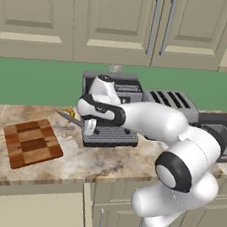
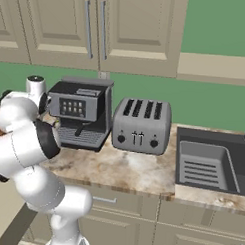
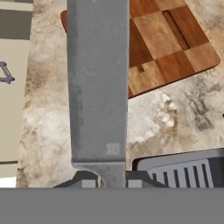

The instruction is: Open the drawer on the left and place the cutting tools on the cutting board.

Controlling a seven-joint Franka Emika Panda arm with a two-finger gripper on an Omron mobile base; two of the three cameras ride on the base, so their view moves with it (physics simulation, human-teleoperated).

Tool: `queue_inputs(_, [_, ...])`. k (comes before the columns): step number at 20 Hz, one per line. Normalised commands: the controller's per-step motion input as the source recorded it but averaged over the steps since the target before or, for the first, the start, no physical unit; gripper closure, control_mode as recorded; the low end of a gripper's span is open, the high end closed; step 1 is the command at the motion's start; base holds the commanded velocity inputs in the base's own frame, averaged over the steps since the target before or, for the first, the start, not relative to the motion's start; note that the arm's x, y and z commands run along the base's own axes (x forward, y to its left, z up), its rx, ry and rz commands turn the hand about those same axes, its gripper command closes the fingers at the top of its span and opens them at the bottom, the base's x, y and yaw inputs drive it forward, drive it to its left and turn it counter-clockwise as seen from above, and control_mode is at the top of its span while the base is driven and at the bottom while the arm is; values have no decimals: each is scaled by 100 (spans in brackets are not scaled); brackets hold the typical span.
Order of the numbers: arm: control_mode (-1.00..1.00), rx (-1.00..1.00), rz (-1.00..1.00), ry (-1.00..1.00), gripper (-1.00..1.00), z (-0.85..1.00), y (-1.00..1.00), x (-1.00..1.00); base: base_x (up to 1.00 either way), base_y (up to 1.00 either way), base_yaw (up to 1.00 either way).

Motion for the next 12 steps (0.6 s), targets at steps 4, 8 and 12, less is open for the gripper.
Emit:
queue_inputs(4, [-100, 0, 0, -3, 100, -21, 23, 7, 0, 0, 0])
queue_inputs(8, [-100, -1, 0, -3, 100, -21, 30, 10, 0, 0, 0])
queue_inputs(12, [-100, -2, 0, -3, 100, -19, 33, 12, 0, 0, 0])
